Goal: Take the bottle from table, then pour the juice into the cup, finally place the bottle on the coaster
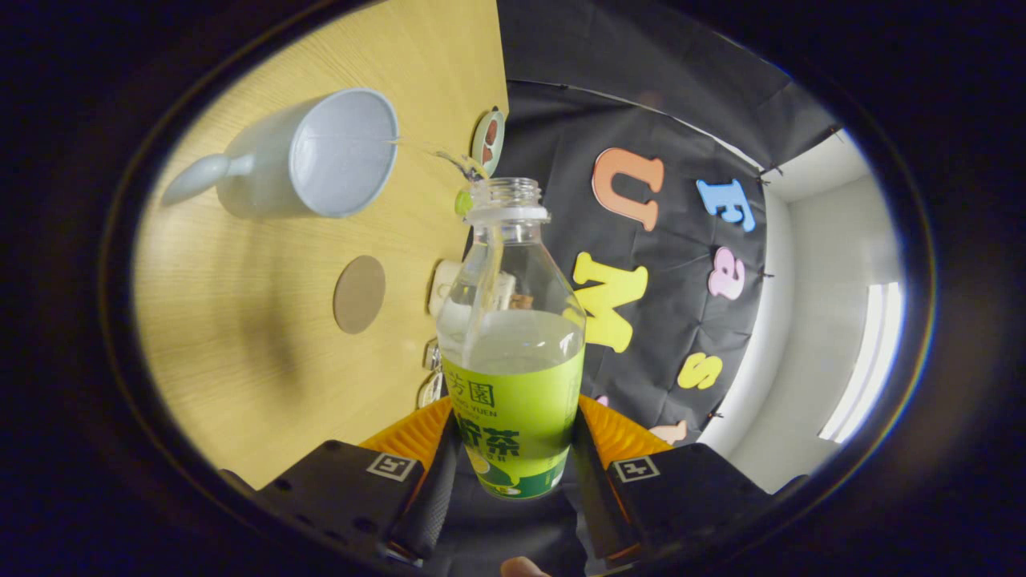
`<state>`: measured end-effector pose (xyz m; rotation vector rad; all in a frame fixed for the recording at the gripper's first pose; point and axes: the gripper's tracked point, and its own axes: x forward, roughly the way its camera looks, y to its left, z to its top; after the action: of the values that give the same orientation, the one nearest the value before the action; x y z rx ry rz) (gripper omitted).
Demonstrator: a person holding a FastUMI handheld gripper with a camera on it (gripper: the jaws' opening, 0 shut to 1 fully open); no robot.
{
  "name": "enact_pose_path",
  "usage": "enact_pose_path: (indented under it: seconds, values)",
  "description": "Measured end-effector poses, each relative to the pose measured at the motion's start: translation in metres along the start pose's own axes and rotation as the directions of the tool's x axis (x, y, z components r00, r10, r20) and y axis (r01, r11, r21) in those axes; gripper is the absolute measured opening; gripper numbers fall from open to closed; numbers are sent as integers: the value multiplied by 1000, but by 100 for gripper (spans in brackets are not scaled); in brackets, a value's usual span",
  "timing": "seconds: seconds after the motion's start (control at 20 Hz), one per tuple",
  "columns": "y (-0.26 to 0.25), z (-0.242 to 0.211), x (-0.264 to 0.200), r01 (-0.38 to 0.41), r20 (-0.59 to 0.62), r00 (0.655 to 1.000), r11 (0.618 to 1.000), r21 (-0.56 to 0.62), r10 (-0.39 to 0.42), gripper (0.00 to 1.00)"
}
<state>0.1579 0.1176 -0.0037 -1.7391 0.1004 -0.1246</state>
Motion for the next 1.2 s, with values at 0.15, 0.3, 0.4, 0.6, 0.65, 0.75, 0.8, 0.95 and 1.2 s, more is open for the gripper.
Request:
enact_pose_path:
  seconds: [0.15, 0.3, 0.4, 0.6, 0.65, 0.75, 0.8, 0.95, 1.2]
  values:
    - [-5, 0, -2, 6, 0, 1000, 1000, -4, -6, 74]
    - [-10, 0, -4, 12, 2, 1000, 1000, 0, -12, 74]
    - [-13, 0, -5, 16, 3, 1000, 1000, -16, -16, 74]
    - [-19, -1, -9, 26, 5, 1000, 999, -31, -26, 74]
    - [-21, -1, -10, 29, 4, 1000, 999, -29, -29, 74]
    - [-25, 0, -12, 38, 3, 999, 999, -32, -38, 74]
    - [-27, 0, -12, 45, 5, 999, 998, -36, -45, 74]
    - [-31, 1, -12, 77, 12, 997, 995, -64, -77, 74]
    - [-26, -7, -6, 67, -11, 998, 995, -76, -68, 74]
